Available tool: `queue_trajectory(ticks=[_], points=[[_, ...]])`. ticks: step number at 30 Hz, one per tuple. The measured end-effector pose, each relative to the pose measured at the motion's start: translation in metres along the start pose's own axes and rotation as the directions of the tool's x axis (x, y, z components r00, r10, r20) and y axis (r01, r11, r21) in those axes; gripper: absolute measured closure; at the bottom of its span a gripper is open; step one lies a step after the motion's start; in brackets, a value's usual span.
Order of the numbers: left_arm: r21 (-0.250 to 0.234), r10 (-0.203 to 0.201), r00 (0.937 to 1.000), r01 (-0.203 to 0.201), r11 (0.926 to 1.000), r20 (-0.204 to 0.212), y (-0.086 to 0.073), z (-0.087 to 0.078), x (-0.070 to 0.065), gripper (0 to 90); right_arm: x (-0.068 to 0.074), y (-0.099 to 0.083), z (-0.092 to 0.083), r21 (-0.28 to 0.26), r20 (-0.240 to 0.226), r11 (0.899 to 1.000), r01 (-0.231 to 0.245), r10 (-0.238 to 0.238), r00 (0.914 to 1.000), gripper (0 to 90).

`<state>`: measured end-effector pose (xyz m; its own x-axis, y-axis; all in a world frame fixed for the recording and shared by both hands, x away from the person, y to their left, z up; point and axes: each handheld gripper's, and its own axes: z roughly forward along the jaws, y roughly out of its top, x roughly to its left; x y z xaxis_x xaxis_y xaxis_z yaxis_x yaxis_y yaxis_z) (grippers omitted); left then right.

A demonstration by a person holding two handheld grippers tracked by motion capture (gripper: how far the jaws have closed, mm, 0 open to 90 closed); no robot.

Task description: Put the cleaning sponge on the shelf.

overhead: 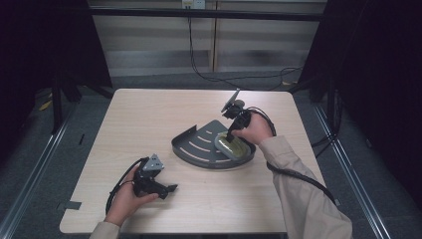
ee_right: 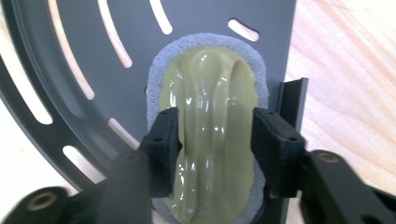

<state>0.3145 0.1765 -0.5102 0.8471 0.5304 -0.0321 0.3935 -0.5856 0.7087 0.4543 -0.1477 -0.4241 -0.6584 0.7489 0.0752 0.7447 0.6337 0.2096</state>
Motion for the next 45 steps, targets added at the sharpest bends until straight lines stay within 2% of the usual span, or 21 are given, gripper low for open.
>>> queue_trajectory(ticks=[4, 5, 6, 7, 14, 26, 34, 45], points=[[0.000, 0.001, 1.0000, -0.001, 1.0000, 0.000, 0.000, 0.000, 0.000, 2.5, 0.000, -0.001, -0.002, 0.001, 0.004, 1.000, -0.013, 0.013, 0.9999, 42.1], [0.000, 0.000, 1.0000, 0.000, 1.0000, 0.000, 0.000, 0.000, 0.000, 2.5, 0.000, -0.001, -0.004, -0.019, 0.009, 1.000, -0.014, 0.014, 0.9999, 37.7], [0.000, 0.000, 1.0000, 0.000, 1.0000, 0.000, 0.000, 0.000, 0.000, 2.5, 0.000, -0.001, -0.004, -0.019, 0.009, 1.000, -0.014, 0.014, 0.9999, 37.7], [0.000, 0.000, 1.0000, 0.000, 1.0000, 0.000, 0.000, 0.000, 0.000, 2.5, 0.000, -0.002, -0.006, -0.024, 0.011, 0.999, -0.021, 0.021, 0.9997, 33.9], [0.000, 0.000, 1.0000, 0.000, 1.0000, 0.000, 0.000, 0.000, 0.000, 2.5, -0.001, -0.005, -0.014, -0.036, 0.022, 0.999, -0.017, 0.017, 0.9996, 26.3], [0.000, 0.003, 1.0000, -0.003, 1.0000, 0.004, 0.000, 0.000, 0.000, 1.9, 0.004, -0.014, -0.021, -0.036, 0.013, 0.999, -0.007, 0.008, 0.9999, 22.5], [0.001, 0.007, 1.0000, -0.007, 1.0000, 0.001, 0.000, 0.000, 0.000, 1.9, 0.004, -0.024, -0.031, -0.059, 0.006, 0.998, 0.005, -0.005, 1.0000, 21.0], [-0.001, 0.003, 1.0000, -0.003, 1.0000, 0.003, 0.000, 0.000, 0.000, 1.9, 0.006, -0.045, -0.042, -0.071, -0.006, 0.997, 0.017, -0.018, 0.9998, 18.6]])
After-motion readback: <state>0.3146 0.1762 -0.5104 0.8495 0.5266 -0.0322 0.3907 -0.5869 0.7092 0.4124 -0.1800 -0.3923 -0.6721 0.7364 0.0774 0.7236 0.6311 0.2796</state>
